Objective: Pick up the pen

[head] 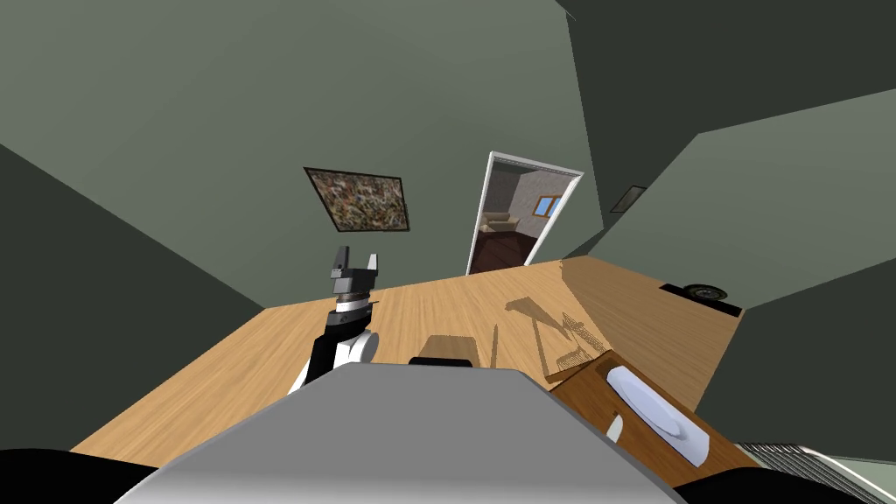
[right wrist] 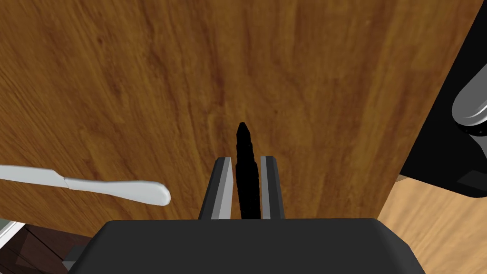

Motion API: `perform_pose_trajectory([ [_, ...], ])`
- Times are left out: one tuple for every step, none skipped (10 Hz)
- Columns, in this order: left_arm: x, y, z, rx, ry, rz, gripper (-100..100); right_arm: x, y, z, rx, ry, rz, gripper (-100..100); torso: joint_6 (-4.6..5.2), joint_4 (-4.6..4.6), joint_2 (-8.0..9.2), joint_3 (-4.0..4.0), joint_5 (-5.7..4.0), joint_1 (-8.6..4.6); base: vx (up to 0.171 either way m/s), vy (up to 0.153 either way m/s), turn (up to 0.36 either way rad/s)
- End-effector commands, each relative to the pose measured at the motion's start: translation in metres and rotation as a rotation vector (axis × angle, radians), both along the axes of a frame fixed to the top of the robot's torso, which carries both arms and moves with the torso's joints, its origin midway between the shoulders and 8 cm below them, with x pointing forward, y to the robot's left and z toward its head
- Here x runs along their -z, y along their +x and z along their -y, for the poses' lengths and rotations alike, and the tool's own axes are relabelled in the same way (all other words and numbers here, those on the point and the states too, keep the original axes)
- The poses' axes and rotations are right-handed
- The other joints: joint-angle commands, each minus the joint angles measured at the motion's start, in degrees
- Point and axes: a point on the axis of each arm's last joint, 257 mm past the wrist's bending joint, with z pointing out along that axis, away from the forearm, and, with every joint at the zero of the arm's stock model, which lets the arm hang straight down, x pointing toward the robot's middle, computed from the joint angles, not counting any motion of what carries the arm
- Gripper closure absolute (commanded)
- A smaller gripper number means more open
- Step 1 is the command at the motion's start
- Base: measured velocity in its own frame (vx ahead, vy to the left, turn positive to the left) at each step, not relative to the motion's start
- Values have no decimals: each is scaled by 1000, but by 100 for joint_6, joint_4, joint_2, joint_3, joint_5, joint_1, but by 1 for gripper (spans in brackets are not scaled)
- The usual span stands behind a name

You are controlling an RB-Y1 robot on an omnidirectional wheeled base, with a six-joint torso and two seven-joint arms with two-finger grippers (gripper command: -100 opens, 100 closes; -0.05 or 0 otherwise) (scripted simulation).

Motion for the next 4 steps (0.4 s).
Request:
perform_pose_trajectory([
  [0, 0, 0, 0, 0, 0, 0, -9, -3, 5, -7, -1, -8, 100, 0, 0, 0, 0, 0, 0, 59, 34, -104],
  [0, 0, 0, 0, 0, 0, 0, -14, -5, 7, -13, 0, -12, 100, 0, -2, -8, -5, 1, 8, 52, 41, -73],
  [0, 0, 0, 0, 0, 0, 0, -11, -4, 6, -11, -1, -10, 100, -3, -2, -10, -6, 2, 12, 20, 18, -13],
  [0, 0, 0, 0, 0, 0, 0, -12, -4, 6, -10, -1, -11, 0, -4, 0, -3, -2, -1, 4, 0, 0, 0],
])
